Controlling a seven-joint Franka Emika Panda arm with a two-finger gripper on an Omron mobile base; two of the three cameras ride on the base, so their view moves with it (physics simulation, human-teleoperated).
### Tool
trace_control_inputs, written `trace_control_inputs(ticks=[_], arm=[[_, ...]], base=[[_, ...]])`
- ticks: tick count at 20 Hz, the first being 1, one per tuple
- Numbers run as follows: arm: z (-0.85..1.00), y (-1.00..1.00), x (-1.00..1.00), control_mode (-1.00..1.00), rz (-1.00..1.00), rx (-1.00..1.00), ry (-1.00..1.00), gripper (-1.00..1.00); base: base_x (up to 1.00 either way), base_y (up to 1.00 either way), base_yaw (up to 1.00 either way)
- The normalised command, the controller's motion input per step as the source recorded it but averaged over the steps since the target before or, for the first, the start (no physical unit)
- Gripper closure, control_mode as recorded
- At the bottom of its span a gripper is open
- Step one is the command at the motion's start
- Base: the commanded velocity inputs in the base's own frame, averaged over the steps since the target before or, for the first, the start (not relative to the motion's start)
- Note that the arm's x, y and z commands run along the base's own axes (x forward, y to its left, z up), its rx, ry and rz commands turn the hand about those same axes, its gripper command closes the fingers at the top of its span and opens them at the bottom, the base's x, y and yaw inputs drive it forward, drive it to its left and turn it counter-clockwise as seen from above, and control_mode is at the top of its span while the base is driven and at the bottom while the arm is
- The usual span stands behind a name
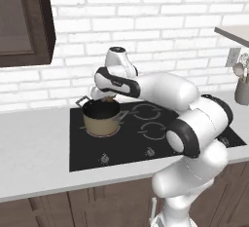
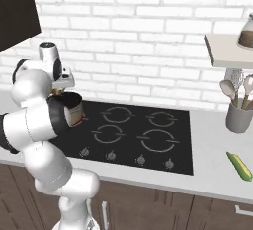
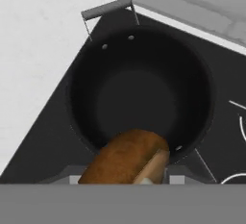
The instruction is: Put the corn and mushroom in the pot. Retrieve the spatula and lightly stir the vegetables in the pot.
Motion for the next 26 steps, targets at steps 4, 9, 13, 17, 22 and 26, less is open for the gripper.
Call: trace_control_inputs(ticks=[4, 9, 13, 17, 22, 26], arm=[[-0.60, 0.50, 0.54, -1.00, -0.09, -0.13, 0.00, 1.00], [-0.61, 0.25, 0.44, -1.00, -0.12, -0.11, 0.00, 1.00], [-0.51, 0.03, 0.61, -1.00, -0.15, -0.02, 0.03, 1.00], [-0.32, 0.00, 0.61, -1.00, -0.17, 0.00, 0.09, 1.00], [-0.34, 0.00, 0.46, -1.00, -0.16, 0.00, 0.15, 1.00], [-0.24, 0.00, 0.28, -1.00, -0.14, 0.00, 0.12, 1.00]], base=[[0.00, 0.00, 0.00], [0.00, 0.00, 0.00], [0.00, 0.00, 0.00], [0.00, 0.00, 0.00], [0.00, 0.00, 0.00], [0.00, 0.00, 0.00]])
